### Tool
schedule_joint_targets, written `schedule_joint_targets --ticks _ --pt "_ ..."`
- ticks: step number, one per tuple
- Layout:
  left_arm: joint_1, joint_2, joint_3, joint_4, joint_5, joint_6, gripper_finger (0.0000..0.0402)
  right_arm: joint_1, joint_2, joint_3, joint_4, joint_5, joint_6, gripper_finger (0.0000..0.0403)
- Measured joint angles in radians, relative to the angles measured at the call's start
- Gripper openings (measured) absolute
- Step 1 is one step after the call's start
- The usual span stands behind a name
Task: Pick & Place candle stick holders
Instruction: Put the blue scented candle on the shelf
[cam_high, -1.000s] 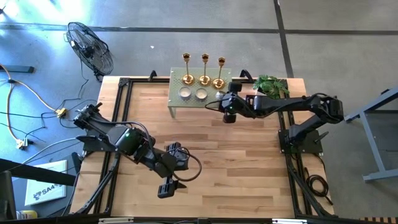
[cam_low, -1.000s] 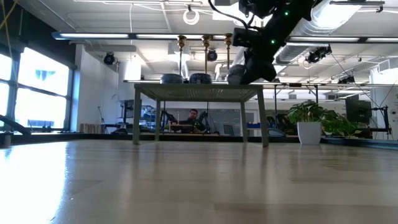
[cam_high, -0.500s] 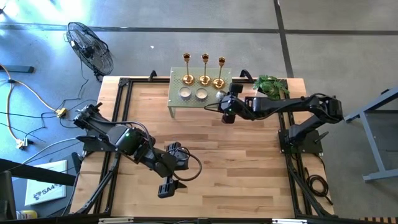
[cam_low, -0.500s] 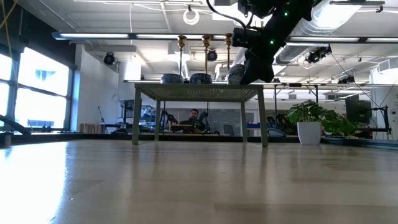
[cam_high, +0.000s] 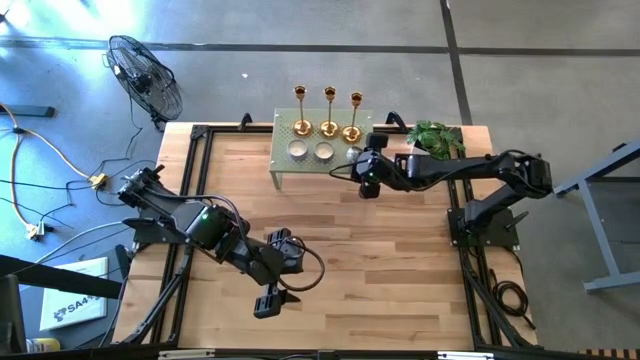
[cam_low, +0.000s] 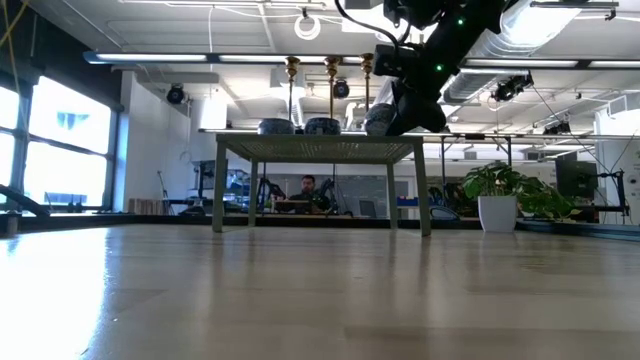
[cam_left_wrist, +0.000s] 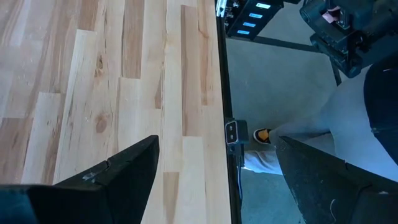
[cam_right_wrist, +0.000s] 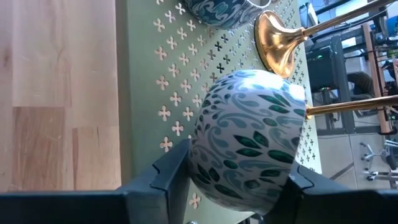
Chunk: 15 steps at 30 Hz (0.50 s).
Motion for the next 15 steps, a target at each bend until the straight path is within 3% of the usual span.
schedule_joint_targets --ticks 15 --pt "0.002 0.000 0.000 0.005 -0.002 0.007 0.0317 -0.001 0.000 0.001 -0.007 -0.021 0.000 0.0149"
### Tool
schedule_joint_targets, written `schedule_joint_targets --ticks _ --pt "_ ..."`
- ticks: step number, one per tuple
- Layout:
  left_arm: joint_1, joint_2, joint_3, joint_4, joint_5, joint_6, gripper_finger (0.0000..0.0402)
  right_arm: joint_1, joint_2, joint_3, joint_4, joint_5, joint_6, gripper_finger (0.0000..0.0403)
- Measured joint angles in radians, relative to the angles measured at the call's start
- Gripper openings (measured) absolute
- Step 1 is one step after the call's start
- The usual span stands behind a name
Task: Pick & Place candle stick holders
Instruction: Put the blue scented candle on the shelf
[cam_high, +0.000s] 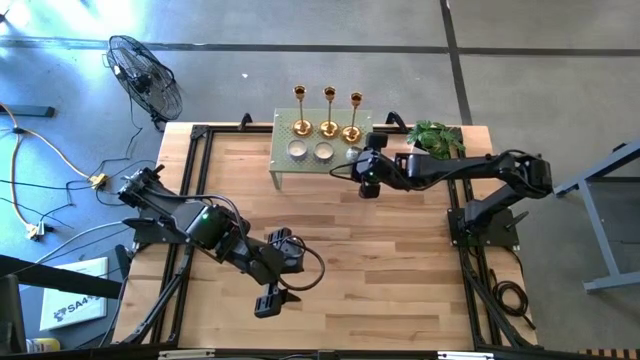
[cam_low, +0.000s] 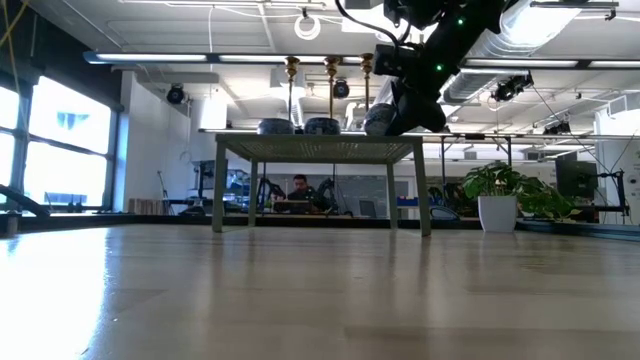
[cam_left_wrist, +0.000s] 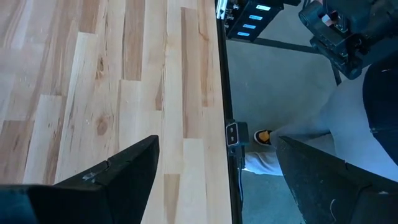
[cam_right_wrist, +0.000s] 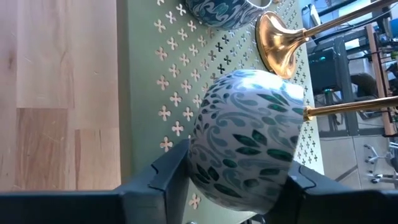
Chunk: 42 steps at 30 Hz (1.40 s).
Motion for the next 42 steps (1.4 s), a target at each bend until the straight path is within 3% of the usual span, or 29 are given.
schedule_joint_targets --ticks 17,42 --pt "0.000 0.000 0.000 -0.001 -0.008 0.000 0.0317 -0.002 -0.001 0.001 0.034 -0.099 0.006 0.0243" --pt "0.000 0.000 0.000 -0.003 -0.004 0.019 0.0317 0.002 -0.066 -0.003 -0.001 -0.139 0.007 0.0249"
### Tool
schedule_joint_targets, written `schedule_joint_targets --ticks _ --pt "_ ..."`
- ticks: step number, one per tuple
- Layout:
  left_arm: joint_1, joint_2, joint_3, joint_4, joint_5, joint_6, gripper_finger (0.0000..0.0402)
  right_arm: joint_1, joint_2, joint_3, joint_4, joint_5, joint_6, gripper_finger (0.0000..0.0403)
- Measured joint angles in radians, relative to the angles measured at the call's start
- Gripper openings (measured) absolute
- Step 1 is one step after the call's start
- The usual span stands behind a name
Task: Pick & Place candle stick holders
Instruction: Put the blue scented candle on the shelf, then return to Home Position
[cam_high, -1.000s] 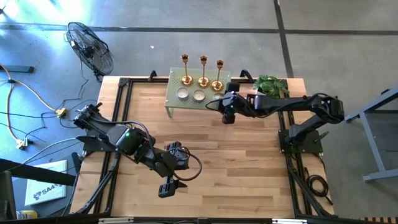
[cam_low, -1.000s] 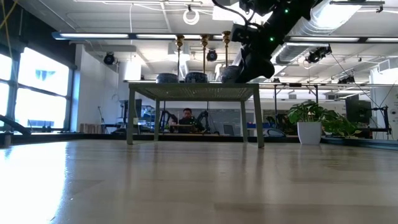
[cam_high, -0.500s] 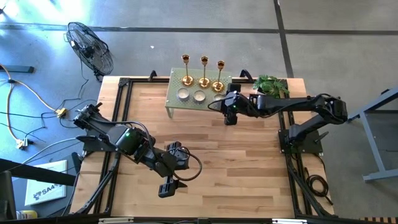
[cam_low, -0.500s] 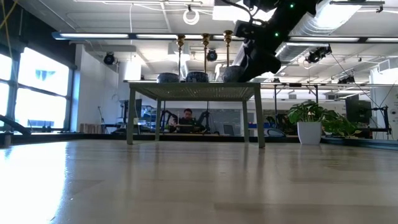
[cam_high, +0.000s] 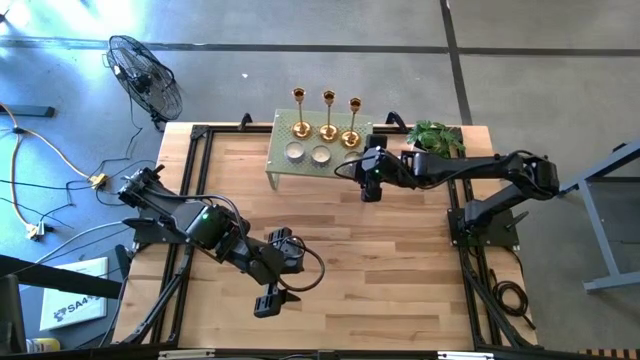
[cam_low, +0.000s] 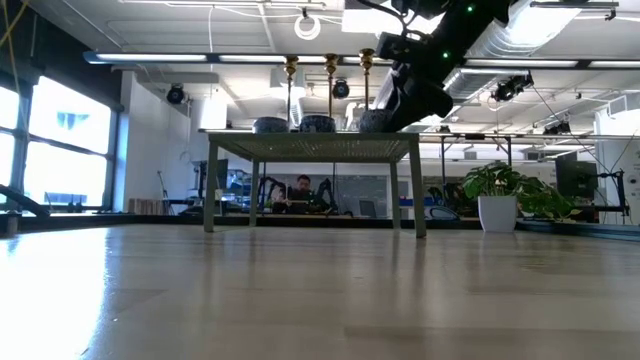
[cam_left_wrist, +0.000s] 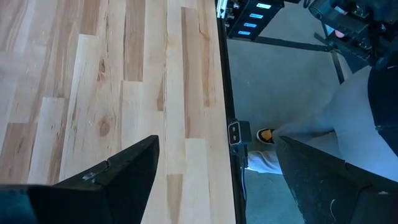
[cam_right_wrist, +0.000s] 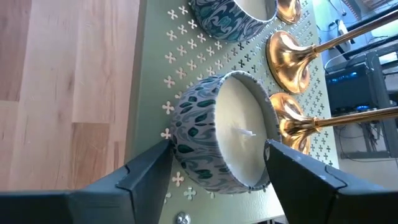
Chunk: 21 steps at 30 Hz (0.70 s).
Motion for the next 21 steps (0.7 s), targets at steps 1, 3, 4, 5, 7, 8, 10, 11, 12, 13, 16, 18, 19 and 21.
schedule_joint_targets --ticks 1,3,4,5,7,8,10,11,12,13,16,18,19,21 --pt "0.000 0.000 0.000 0.000 0.000 0.000 0.0317 0.000 0.000 0.000 0.002 0.000 0.000 0.0248" --pt "0.000 0.000 0.000 0.000 0.000 0.000 0.0317 0.000 0.000 0.000 0.008 0.005 -0.004 0.0248" --pt "0.000 0.000 0.000 0.000 0.002 0.000 0.0317 0.000 0.000 0.000 0.009 0.009 -0.006 0.0248" --pt "0.000 0.000 0.000 0.000 0.004 0.000 0.0317 0.000 0.000 0.000 0.009 0.015 -0.007 0.0248" --pt "0.000 0.000 0.000 0.000 0.008 0.000 0.0317 0.000 0.000 0.000 0.012 0.035 -0.008 0.0248" --pt "0.000 0.000 0.000 0.000 0.008 0.000 0.0317 0.000 0.000 0.000 0.013 0.048 -0.008 0.0248" --pt "0.000 0.000 0.000 0.000 0.009 0.000 0.0317 0.000 -0.006 0.000 0.014 0.060 -0.009 0.0248" --pt "0.000 0.000 0.000 0.000 0.009 0.000 0.0317 0.000 -0.011 0.001 0.015 0.060 -0.013 0.0248" --pt "0.000 0.000 0.000 0.000 0.009 0.000 0.0317 0.000 -0.014 0.001 0.020 0.059 -0.021 0.0248" --pt "0.000 0.000 0.000 0.000 0.009 0.000 0.0317 0.000 -0.021 0.002 0.023 0.059 -0.028 0.0248" --pt "0.000 0.000 0.000 -0.001 0.009 0.001 0.0317 0.000 -0.039 0.002 0.025 0.045 -0.030 0.0248" --pt "0.000 0.000 0.000 -0.004 0.009 0.002 0.0317 0.000 -0.053 0.002 0.025 0.037 -0.030 0.0248" --pt "0.000 0.000 0.000 -0.004 0.009 0.002 0.0317 0.001 -0.058 0.002 0.026 0.033 -0.030 0.0248" --pt "0.000 0.000 0.000 -0.004 0.009 0.003 0.0317 0.009 -0.072 0.002 0.026 0.031 -0.029 0.0248"
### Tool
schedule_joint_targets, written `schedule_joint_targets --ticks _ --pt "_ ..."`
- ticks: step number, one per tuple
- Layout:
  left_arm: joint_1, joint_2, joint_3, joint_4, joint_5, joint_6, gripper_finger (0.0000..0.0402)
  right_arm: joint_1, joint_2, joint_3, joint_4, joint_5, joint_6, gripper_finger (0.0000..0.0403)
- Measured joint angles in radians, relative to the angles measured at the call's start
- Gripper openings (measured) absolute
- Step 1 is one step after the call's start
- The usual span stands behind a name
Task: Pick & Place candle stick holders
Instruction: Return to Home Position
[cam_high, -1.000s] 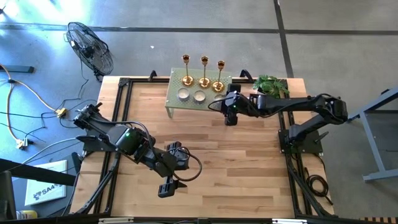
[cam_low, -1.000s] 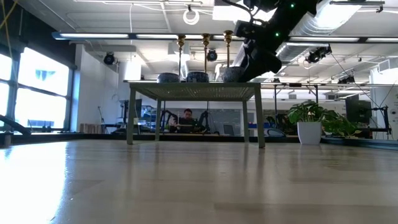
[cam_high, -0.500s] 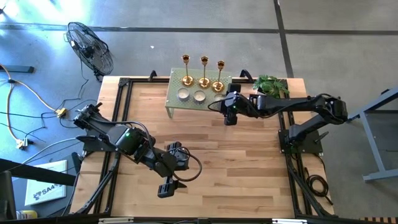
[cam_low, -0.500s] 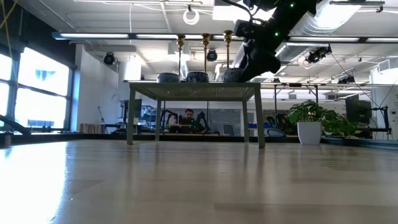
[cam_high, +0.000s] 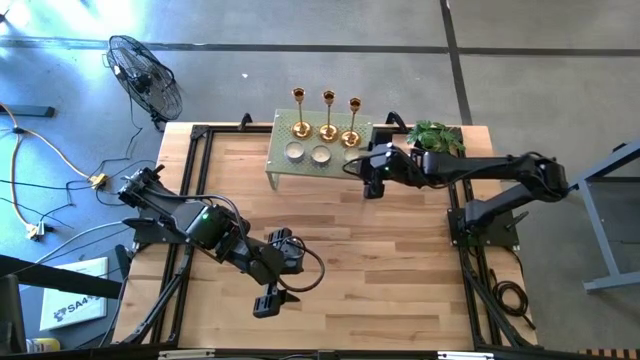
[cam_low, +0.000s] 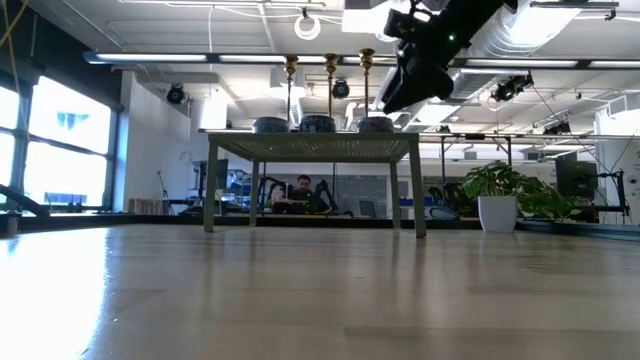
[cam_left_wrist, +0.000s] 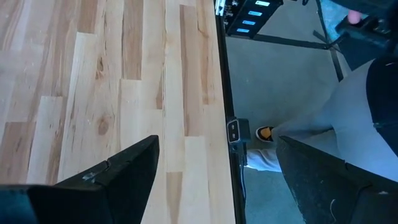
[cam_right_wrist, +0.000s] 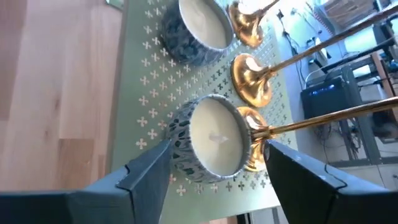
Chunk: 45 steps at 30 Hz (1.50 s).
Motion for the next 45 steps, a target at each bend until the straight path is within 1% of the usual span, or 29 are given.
schedule_joint_targets --ticks 2,4,7,9,13,15,17,20,22,26,31,32,34,36,39,45 --pt "0.000 0.000 0.000 0.000 0.000 0.001 0.0317 0.018 -0.016 0.000 0.000 -0.001 0.001 0.0248" --pt "0.000 0.000 0.000 -0.003 0.000 0.001 0.0317 0.048 -0.041 0.000 0.000 -0.028 0.019 0.0248" --pt "0.000 0.000 0.000 -0.003 -0.002 0.001 0.0317 0.112 -0.093 0.000 0.003 -0.112 0.138 0.0248" --pt "0.000 0.000 0.000 -0.003 -0.013 0.003 0.0317 0.162 -0.144 0.000 0.006 -0.217 0.226 0.0248" --pt "0.000 0.000 0.000 -0.003 -0.057 0.005 0.0317 0.242 -0.258 0.001 0.069 -0.511 0.458 0.0248" --pt "0.000 0.000 0.000 -0.003 -0.083 0.005 0.0317 0.271 -0.300 0.001 0.118 -0.637 0.570 0.0248" --pt "0.000 0.000 0.000 0.002 -0.109 0.005 0.0317 0.298 -0.334 0.002 0.159 -0.735 0.687 0.0248" --pt "0.000 0.000 0.000 0.026 -0.141 0.005 0.0317 0.335 -0.375 0.002 0.216 -0.818 0.803 0.0248" --pt "0.000 0.000 0.000 0.054 -0.163 0.005 0.0317 0.367 -0.390 0.002 0.249 -0.819 0.845 0.0248" --pt "0.000 0.000 0.000 0.132 -0.239 0.008 0.0317 0.439 -0.390 0.002 0.269 -0.767 0.875 0.0248" --pt "-0.024 0.000 0.000 0.270 -0.354 0.131 0.0317 0.497 -0.382 0.001 0.284 -0.704 0.861 0.0248" --pt "-0.033 0.000 0.000 0.287 -0.377 0.152 0.0317 0.502 -0.381 0.001 0.293 -0.681 0.861 0.0246" --pt "-0.047 0.000 0.000 0.288 -0.429 0.181 0.0314 0.504 -0.383 0.001 0.305 -0.681 0.841 0.0238" --pt "-0.066 -0.002 0.000 0.285 -0.486 0.200 0.0305 0.504 -0.387 0.001 0.326 -0.688 0.832 0.0219" --pt "-0.093 -0.013 -0.001 0.279 -0.516 0.224 0.0277 0.504 -0.407 0.001 0.330 -0.690 0.828 0.0175" --pt "-0.120 -0.072 -0.001 0.214 -0.555 0.243 0.0195 0.504 -0.473 0.001 0.318 -0.685 0.733 0.0054"
